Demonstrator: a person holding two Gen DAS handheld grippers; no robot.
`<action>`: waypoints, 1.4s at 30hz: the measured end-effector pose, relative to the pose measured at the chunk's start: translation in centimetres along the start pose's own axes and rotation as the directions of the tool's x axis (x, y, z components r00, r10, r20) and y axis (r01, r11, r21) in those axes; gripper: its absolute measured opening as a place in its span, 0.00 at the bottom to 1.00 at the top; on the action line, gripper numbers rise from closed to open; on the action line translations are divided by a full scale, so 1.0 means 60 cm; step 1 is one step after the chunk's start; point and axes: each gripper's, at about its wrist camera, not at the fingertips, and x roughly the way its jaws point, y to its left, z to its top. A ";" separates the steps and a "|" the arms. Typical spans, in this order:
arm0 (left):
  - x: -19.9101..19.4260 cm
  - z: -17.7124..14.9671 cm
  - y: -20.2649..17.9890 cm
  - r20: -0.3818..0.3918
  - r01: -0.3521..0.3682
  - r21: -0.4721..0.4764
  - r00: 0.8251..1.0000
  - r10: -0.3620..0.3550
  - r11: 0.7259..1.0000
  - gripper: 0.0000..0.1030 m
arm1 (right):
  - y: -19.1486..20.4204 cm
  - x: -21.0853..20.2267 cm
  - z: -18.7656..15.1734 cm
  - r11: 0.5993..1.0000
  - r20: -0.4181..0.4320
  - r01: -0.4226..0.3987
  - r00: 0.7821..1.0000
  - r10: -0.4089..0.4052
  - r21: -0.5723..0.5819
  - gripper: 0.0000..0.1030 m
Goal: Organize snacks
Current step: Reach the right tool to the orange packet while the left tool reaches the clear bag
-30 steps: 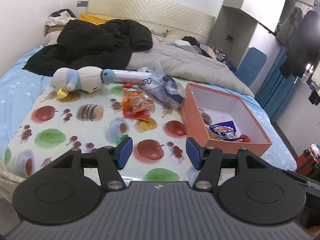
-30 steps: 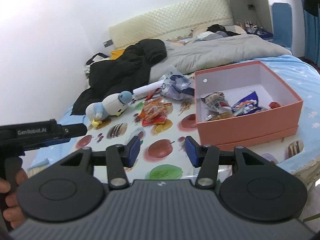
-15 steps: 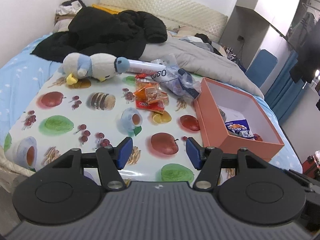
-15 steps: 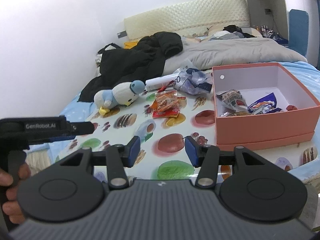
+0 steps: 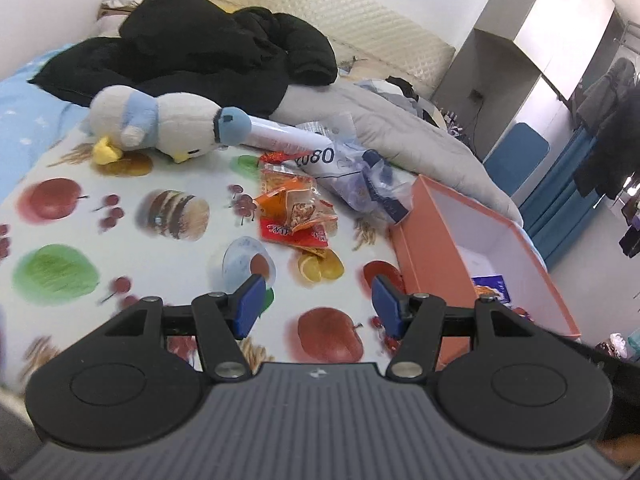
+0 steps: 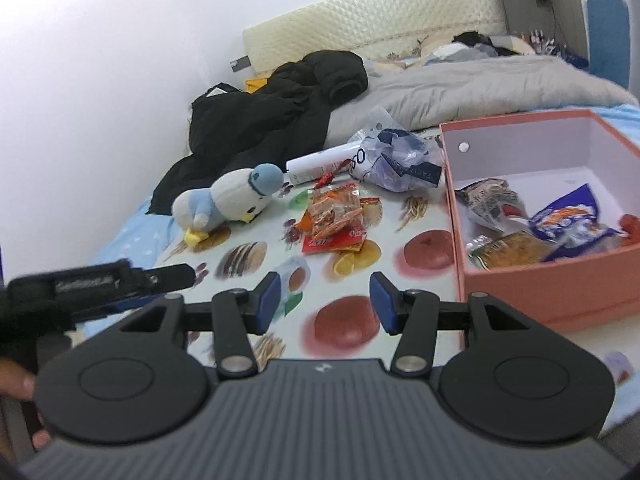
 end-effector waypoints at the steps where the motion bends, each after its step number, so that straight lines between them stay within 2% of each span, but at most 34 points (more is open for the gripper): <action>1: 0.015 0.001 0.003 -0.001 0.003 0.005 1.000 -0.003 1.000 0.63 | -0.007 0.020 0.006 1.000 -0.006 -0.005 1.000 0.005 0.005 0.51; 10: 0.193 0.027 0.048 -0.045 0.039 -0.024 0.998 -0.040 0.999 0.62 | -0.033 0.169 0.069 0.993 -0.031 -0.119 0.992 0.120 0.017 0.51; 13: 0.240 0.040 0.055 -0.041 0.068 -0.020 0.997 -0.069 0.997 0.61 | -0.036 0.219 0.098 0.992 -0.058 -0.124 0.991 0.124 0.007 0.51; 18: 0.298 0.064 0.071 -0.020 0.067 -0.069 0.997 -0.069 0.995 0.58 | -0.054 0.316 0.142 0.992 -0.127 -0.123 0.984 0.124 0.020 0.51; 23: 0.336 0.078 0.081 -0.023 0.126 -0.103 0.991 -0.129 0.987 0.58 | -0.076 0.416 0.167 0.995 -0.204 -0.077 0.975 0.087 0.058 0.53; 27: 0.358 0.078 0.079 -0.020 0.123 -0.099 0.992 -0.126 0.987 0.58 | -0.081 0.477 0.177 0.998 -0.244 -0.047 0.968 0.053 0.033 0.53; 29: 0.372 0.077 0.080 -0.025 0.119 -0.105 0.992 -0.122 0.987 0.58 | -0.092 0.507 0.184 0.996 -0.266 -0.046 0.962 0.064 0.073 0.52; 31: 0.382 0.073 0.082 -0.029 0.120 -0.113 0.992 -0.124 0.986 0.58 | -0.102 0.532 0.188 0.996 -0.275 -0.018 0.960 0.043 0.092 0.44; 32: 0.385 0.072 0.083 -0.030 0.123 -0.108 0.992 -0.127 0.987 0.58 | -0.103 0.544 0.192 0.996 -0.280 0.001 0.960 0.023 0.085 0.43; 35: 0.398 0.068 0.080 -0.026 0.123 -0.100 0.992 -0.126 0.987 0.58 | -0.105 0.566 0.192 0.997 -0.293 -0.013 0.956 0.034 0.075 0.43; 38: 0.412 0.064 0.081 -0.039 0.132 -0.112 0.990 -0.137 0.985 0.51 | -0.111 0.584 0.188 0.995 -0.319 -0.018 0.947 0.047 0.093 0.42; 39: 0.416 0.061 0.082 -0.042 0.132 -0.118 0.990 -0.137 0.984 0.49 | -0.113 0.593 0.186 0.995 -0.332 -0.025 0.942 0.056 0.098 0.41; 40: 0.418 0.058 0.085 -0.042 0.138 -0.122 0.989 -0.144 0.983 0.47 | -0.115 0.597 0.185 0.994 -0.340 -0.027 0.939 0.060 0.101 0.35; 42: 0.419 0.054 0.091 -0.037 0.148 -0.142 0.987 -0.154 0.979 0.42 | -0.118 0.601 0.183 0.994 -0.347 -0.039 0.935 0.074 0.107 0.32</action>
